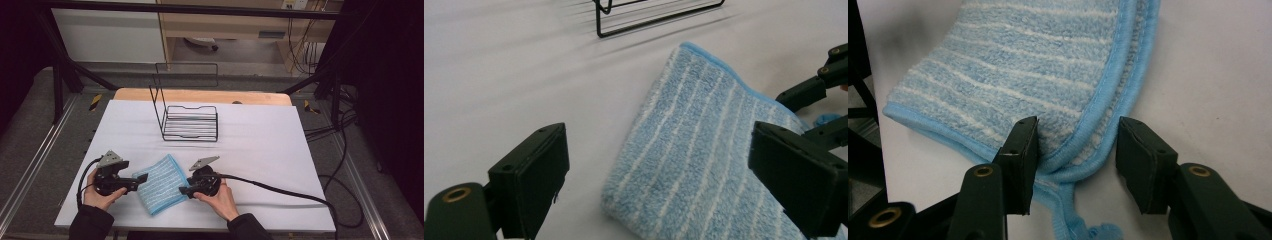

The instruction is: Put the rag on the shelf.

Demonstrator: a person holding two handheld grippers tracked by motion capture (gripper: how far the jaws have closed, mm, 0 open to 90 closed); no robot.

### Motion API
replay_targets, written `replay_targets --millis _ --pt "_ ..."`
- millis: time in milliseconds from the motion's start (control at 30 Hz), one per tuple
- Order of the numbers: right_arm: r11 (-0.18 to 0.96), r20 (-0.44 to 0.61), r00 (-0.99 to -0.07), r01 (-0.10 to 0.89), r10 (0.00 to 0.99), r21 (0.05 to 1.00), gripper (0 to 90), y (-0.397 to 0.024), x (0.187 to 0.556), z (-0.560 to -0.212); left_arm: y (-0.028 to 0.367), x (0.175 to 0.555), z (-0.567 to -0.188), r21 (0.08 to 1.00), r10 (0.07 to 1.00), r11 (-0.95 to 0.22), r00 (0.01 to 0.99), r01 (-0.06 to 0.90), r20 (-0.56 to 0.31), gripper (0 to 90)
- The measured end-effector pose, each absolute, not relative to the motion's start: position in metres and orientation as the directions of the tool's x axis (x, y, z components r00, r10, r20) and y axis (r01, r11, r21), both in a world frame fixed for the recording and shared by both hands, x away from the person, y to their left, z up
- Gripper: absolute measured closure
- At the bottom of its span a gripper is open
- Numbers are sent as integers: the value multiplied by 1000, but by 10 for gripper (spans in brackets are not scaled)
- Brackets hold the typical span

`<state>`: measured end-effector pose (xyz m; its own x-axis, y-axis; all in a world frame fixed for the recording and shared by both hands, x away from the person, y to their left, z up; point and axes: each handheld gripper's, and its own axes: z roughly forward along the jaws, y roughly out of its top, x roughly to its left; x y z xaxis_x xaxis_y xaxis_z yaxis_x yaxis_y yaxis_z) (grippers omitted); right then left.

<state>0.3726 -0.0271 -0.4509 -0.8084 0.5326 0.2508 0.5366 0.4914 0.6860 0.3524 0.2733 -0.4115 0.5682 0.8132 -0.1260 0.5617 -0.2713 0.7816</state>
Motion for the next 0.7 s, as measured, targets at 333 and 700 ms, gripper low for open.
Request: replay_targets --millis 333,700 --pt "479 293 -807 553 513 682 656 -25 367 -453 280 354 -410 795 833 -234 537 560 -133 115" --pt "464 317 -801 564 507 683 794 -26 365 -448 286 354 -410 804 848 -205 512 559 -140 122"
